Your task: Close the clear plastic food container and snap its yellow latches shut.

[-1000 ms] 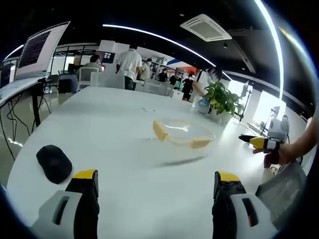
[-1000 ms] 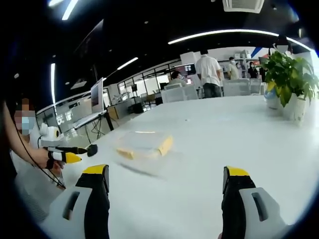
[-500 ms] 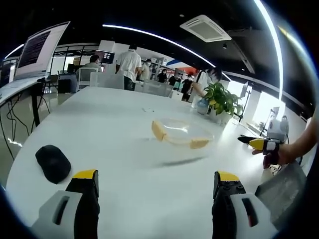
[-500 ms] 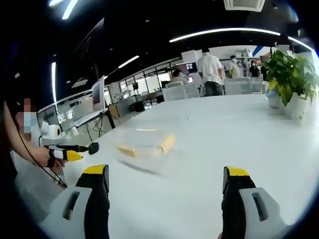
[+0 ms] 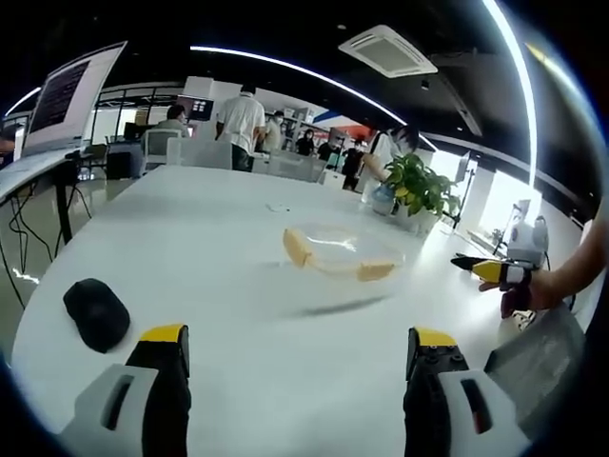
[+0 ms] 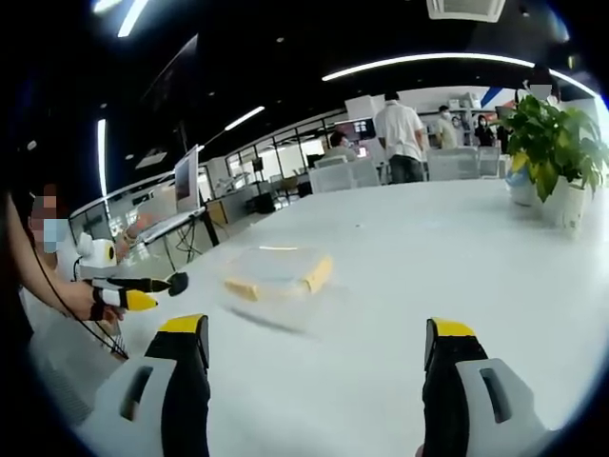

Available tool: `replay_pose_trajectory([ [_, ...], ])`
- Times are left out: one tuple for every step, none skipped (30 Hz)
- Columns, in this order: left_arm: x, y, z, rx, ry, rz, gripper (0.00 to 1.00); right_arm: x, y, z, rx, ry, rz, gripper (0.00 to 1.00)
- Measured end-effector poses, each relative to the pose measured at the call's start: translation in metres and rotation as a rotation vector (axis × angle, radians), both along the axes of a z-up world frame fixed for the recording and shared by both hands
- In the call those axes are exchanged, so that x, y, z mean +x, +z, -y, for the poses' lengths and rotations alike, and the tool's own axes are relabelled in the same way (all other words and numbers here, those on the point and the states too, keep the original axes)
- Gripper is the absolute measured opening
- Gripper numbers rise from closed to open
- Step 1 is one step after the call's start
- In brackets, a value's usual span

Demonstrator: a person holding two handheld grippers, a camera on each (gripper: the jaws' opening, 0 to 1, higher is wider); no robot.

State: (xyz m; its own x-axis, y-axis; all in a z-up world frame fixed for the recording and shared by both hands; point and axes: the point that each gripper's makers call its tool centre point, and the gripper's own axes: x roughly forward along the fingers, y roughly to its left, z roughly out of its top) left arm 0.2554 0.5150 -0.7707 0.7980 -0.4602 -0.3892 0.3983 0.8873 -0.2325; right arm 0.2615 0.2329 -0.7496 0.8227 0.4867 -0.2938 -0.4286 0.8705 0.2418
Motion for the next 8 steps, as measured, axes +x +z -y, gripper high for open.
replay_pose_trajectory([
  [0.0002, -0.0003, -0.0004, 0.0, 0.0, -0.001, 0.93, 0.0002, -0.0002, 0.0002, 0.0, -0.001, 0.001, 0.93],
  [0.0005, -0.0003, -0.0009, 0.0, 0.002, -0.001, 0.93, 0.0004, -0.0001, 0.0003, -0.001, -0.001, 0.001, 0.93],
  [0.0007, 0.0, -0.0013, 0.0, 0.003, 0.001, 0.93, 0.0003, 0.0002, -0.0001, -0.001, -0.001, 0.001, 0.92],
  [0.0009, -0.0002, -0.0017, 0.0, 0.003, 0.001, 0.93, 0.0002, 0.0, -0.0005, -0.002, 0.0, -0.001, 0.92],
  [0.0008, -0.0006, -0.0019, 0.0, 0.003, 0.0, 0.93, 0.0004, -0.0003, -0.0004, -0.001, 0.0, 0.0, 0.92],
  [0.0007, -0.001, -0.0019, 0.001, 0.003, -0.001, 0.93, 0.0006, -0.0002, -0.0005, 0.0, 0.0, 0.001, 0.92],
  [0.0005, -0.0012, -0.0018, 0.001, 0.003, -0.001, 0.93, 0.0004, -0.0002, -0.0007, 0.0, 0.001, 0.0, 0.92],
  [0.0003, -0.0014, -0.0015, 0.002, 0.002, -0.002, 0.93, 0.0003, -0.0002, -0.0008, -0.002, 0.001, 0.0, 0.92],
])
